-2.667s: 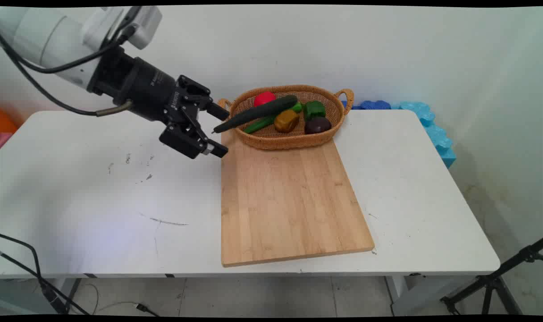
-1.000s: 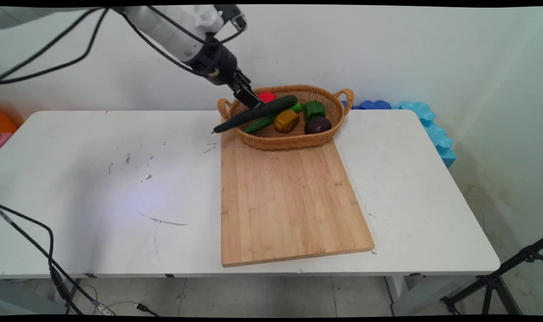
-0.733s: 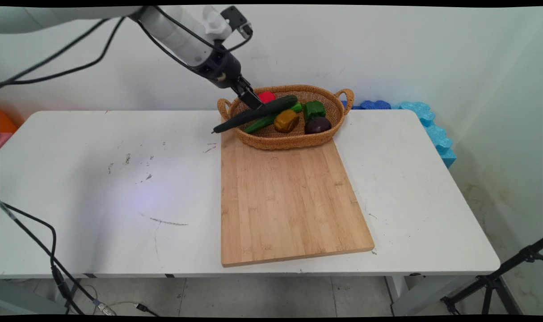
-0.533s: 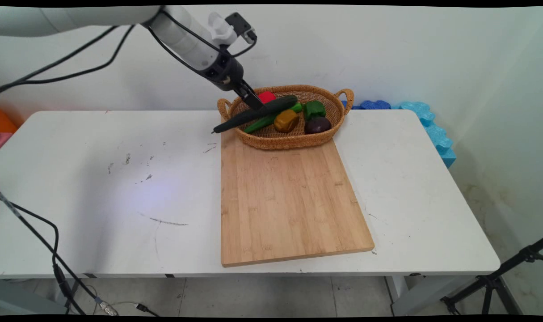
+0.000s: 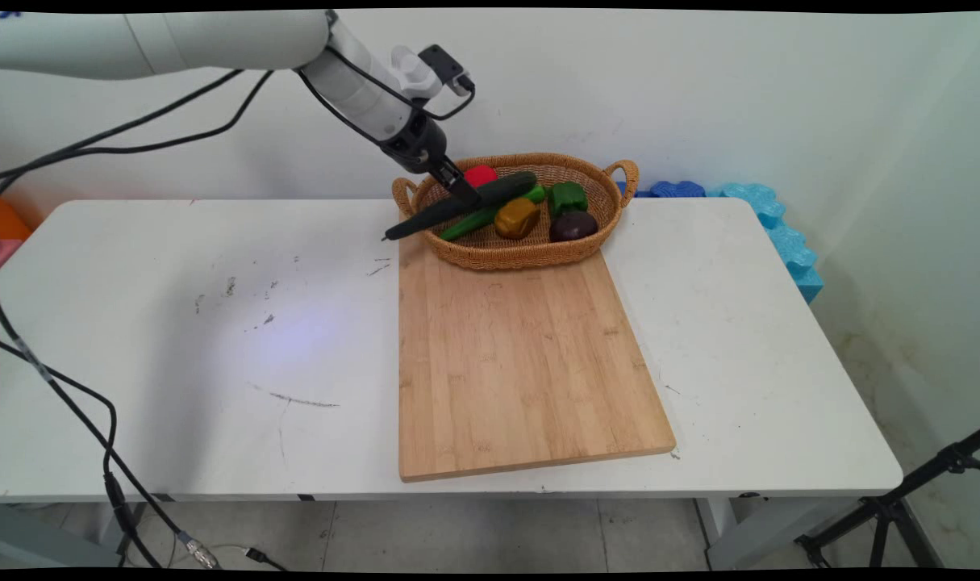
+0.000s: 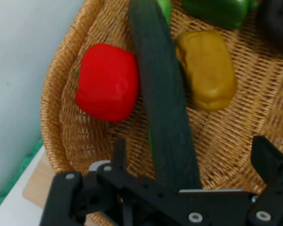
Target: Pick up the cucumber from the vegetable basket, then place the picked object on the cutting board
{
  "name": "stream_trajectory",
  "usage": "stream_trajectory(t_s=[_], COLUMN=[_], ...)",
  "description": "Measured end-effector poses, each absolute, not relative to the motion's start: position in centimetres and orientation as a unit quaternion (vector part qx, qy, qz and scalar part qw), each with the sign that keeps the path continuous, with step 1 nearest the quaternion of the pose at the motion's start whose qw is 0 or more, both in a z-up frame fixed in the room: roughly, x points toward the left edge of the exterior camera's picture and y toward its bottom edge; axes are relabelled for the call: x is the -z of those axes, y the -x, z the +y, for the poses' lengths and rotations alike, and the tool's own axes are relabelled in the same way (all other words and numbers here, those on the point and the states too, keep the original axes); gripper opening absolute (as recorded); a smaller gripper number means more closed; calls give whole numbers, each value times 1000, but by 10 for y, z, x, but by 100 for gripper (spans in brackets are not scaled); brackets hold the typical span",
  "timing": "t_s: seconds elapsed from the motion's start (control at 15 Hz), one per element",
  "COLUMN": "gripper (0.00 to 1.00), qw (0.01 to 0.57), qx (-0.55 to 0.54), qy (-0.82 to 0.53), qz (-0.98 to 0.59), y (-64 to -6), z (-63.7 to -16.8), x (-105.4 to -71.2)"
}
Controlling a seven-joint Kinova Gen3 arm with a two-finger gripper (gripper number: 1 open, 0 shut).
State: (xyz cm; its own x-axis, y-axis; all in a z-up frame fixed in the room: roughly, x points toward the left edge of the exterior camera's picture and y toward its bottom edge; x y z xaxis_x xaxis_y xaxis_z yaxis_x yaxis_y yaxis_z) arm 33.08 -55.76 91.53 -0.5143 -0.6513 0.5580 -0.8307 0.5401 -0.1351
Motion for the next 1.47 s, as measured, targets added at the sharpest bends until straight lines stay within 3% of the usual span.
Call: stream_trajectory(t_s=[0.93, 1.0, 1.47], gripper=[100, 0, 0], qw=[215, 215, 219], qx=[-193, -193, -190], qy=[-456, -456, -453], qz=[-842, -842, -843], y=[-324, -323, -318], z=[-577, -578, -583], x=[-882, -881, -874])
